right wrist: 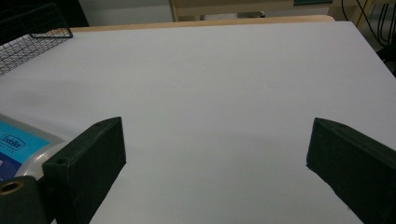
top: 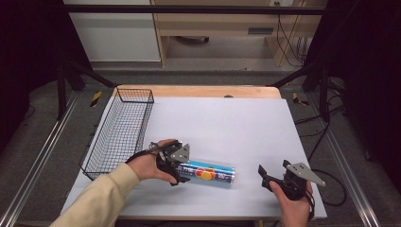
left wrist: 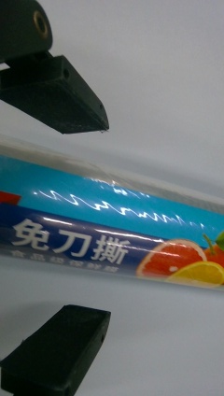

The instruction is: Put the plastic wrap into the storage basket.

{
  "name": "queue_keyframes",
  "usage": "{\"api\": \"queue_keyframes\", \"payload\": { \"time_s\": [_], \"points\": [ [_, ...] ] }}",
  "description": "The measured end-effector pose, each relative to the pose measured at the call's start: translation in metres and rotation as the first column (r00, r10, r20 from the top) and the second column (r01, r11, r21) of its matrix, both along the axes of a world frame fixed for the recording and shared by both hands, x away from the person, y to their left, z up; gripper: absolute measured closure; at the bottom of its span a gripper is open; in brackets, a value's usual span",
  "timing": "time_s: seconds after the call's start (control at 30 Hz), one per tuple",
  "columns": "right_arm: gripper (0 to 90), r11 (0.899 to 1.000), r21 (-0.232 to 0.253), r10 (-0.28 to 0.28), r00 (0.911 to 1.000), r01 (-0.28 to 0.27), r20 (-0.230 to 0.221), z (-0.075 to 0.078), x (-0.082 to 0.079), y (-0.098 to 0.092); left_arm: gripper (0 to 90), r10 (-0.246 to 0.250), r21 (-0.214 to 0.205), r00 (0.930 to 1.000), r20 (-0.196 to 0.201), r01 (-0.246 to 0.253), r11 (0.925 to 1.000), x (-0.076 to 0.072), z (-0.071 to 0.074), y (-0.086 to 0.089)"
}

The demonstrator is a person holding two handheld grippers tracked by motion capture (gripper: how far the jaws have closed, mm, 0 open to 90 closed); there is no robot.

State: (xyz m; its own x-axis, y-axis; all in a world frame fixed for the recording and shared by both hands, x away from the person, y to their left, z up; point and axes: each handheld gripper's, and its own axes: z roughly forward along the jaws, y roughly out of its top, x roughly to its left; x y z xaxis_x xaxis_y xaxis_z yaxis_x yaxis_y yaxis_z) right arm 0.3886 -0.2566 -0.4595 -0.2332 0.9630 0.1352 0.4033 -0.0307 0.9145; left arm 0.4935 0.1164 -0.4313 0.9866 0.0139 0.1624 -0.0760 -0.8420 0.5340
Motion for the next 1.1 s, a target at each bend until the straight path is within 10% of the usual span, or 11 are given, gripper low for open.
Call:
{"api": "queue_keyframes", "payload": {
  "time_s": [1.1],
  "points": [
    [5.5,0.999,0.015,0.037,0.9991,-0.036,-0.022,-0.002,0.002,0.003,17.9,0.001,0.114,0.9999,0.012,-0.003,0.9935,0.009,-0.02,-0.003]
  ]
}}
